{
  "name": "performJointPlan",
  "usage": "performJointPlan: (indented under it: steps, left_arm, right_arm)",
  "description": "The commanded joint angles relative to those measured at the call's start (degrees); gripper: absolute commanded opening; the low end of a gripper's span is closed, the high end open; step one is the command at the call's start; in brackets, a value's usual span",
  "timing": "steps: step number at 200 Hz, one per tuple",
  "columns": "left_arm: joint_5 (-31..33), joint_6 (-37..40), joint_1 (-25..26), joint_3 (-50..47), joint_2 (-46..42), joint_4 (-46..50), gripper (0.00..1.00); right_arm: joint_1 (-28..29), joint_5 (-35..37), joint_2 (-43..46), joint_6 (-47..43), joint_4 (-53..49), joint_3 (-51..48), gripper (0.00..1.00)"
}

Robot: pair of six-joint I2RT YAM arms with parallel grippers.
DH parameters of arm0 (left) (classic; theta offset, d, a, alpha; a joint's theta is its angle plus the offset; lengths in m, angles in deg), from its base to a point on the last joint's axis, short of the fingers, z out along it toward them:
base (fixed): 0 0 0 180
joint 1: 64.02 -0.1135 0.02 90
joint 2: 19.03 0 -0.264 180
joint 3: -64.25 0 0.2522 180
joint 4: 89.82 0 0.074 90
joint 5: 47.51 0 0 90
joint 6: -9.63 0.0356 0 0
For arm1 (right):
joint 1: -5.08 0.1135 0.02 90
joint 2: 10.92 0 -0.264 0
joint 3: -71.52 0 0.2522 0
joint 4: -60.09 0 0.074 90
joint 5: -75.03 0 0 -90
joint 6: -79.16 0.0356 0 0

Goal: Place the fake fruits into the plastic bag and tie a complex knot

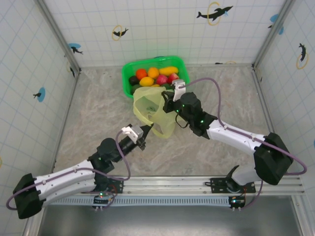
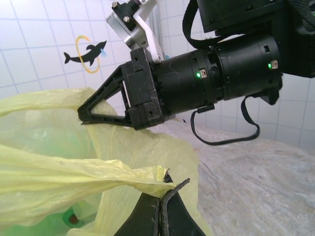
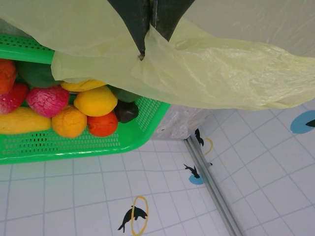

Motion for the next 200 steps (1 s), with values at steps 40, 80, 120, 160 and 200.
performJointPlan:
  steps: [40,80,120,160,200]
  left_arm:
    - [2.06,-7.11,0.29,5.11,-8.33,20.87,0.0]
    - [6.88,-13.86,0.36,6.51,-17.16,26.56,0.0]
    - [9.58,-12.8,0.36,3.17,-18.78,28.49,0.0]
    - [11.73,-11.19,0.36,2.61,-17.61,28.2,0.0]
    - [13.66,-10.9,0.26,2.57,-16.74,28.72,0.0]
  right_arm:
    - [-2.16,-14.57,-1.18,-8.74,-6.08,5.44,0.57]
    - [-8.04,-23.11,1.25,-6.7,-5.28,6.57,0.59]
    - [-15.46,-22.21,-5.03,-0.16,-7.83,10.75,0.69]
    - [-19.33,-37.97,-10.49,7.66,3.77,10.38,0.76]
    - [-17.77,-59.54,-13.21,8.88,8.88,15.64,0.79]
